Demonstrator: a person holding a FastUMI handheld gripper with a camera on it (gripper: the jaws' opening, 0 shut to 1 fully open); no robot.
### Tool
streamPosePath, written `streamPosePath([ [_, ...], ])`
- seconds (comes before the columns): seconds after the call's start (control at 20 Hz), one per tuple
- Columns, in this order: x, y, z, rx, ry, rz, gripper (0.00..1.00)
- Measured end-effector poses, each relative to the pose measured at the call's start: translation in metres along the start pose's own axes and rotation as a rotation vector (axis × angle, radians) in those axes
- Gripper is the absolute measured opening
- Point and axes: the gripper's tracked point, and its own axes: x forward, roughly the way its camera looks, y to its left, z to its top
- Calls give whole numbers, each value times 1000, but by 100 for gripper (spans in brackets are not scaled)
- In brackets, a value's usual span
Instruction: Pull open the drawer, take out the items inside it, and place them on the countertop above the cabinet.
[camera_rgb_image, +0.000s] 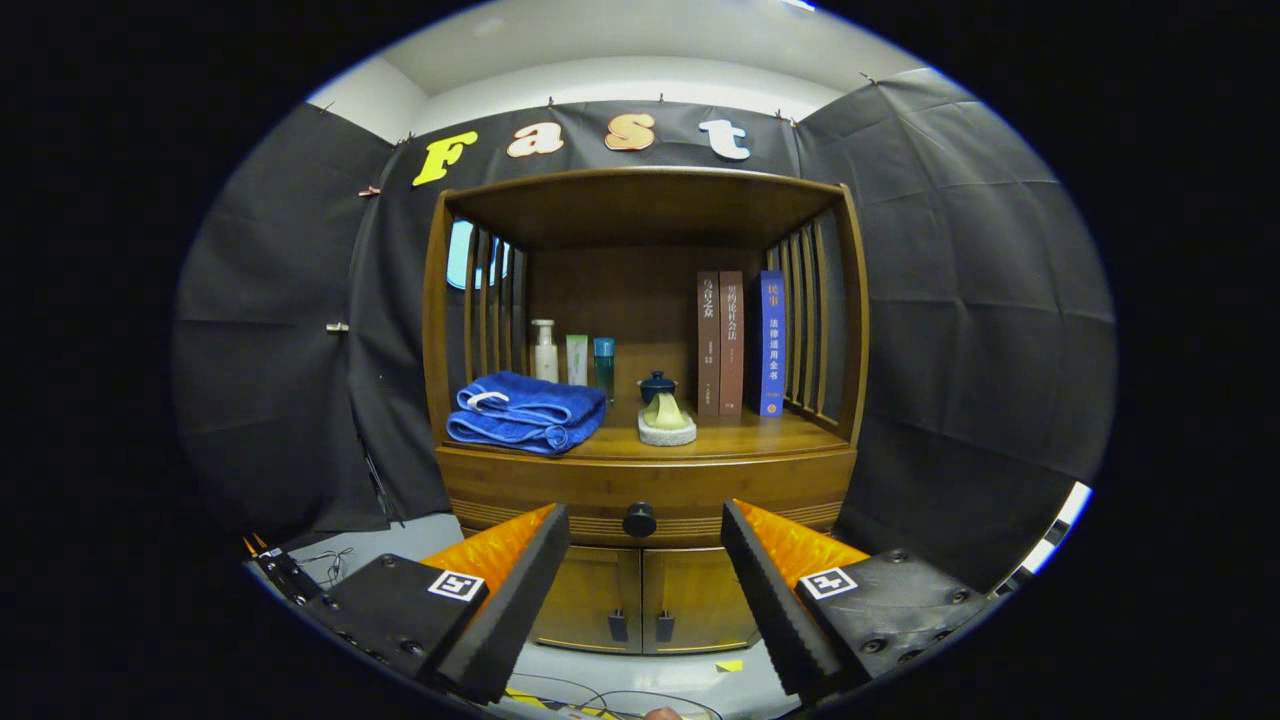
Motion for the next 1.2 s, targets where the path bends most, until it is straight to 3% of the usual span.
streamPosePath([
  [0.6, -52, -5, 52, 7, -39, 4, 99],
  [1.2, -66, -1, 73, -26, -73, 2, 99],
])
